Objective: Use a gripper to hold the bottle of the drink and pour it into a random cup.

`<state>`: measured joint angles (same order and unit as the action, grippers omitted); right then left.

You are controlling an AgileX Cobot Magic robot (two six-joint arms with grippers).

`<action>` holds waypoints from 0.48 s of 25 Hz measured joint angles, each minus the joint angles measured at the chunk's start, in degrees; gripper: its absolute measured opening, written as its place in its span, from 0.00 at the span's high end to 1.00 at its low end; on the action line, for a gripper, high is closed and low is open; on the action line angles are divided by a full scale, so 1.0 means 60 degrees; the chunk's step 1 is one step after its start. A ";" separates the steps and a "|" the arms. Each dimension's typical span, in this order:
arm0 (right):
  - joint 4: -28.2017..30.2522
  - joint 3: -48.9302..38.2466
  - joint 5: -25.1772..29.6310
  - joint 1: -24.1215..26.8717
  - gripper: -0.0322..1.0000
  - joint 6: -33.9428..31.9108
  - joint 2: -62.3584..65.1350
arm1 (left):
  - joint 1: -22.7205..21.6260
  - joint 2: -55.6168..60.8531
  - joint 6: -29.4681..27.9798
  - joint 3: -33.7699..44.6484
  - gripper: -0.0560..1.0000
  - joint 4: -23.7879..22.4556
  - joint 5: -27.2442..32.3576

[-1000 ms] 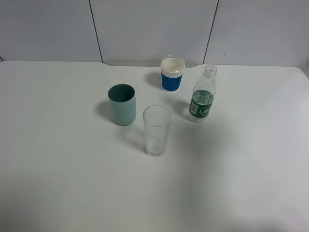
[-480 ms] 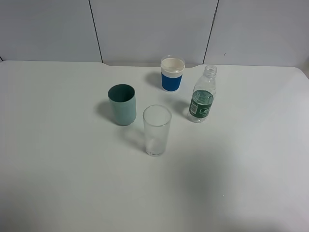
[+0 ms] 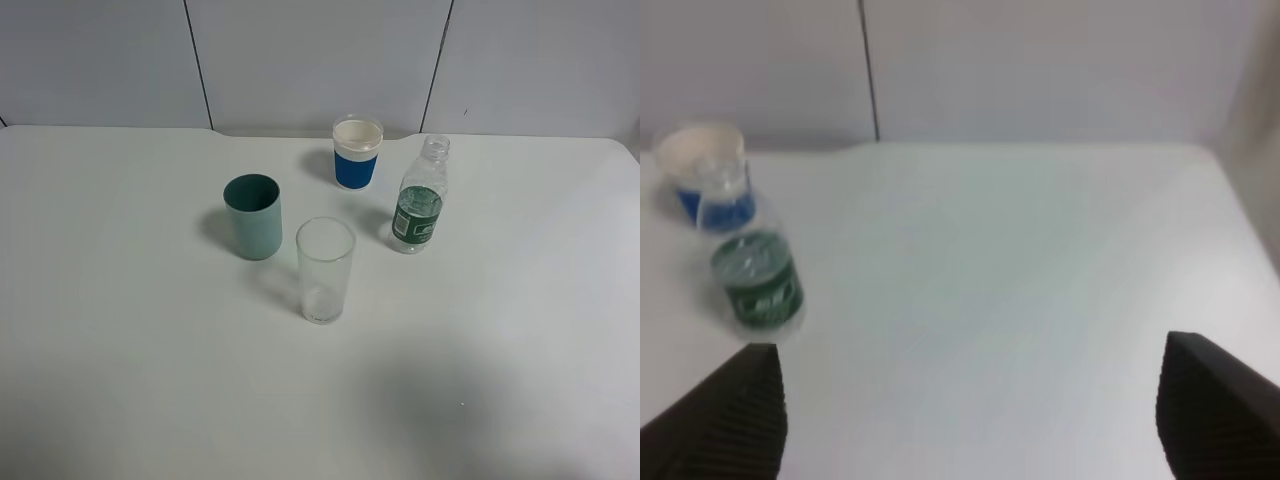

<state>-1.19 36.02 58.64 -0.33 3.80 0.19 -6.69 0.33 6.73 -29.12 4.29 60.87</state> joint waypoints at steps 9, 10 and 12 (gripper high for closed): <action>-0.0031 -0.1015 0.0151 0.0000 0.25 0.0055 0.0000 | 0.0000 0.0000 0.0000 0.0000 0.01 0.0000 0.0000; -0.0031 -0.1175 0.0163 0.0000 0.25 0.0074 0.0000 | 0.0000 0.0000 0.0000 0.0000 0.01 0.0000 0.0000; 0.0000 -0.1380 0.0274 0.0000 0.25 0.0074 0.0000 | 0.0000 0.0000 0.0000 0.0000 0.01 0.0000 0.0000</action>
<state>-1.20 27.74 60.28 -0.33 4.24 0.19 -6.69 0.33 6.73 -29.12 4.29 60.87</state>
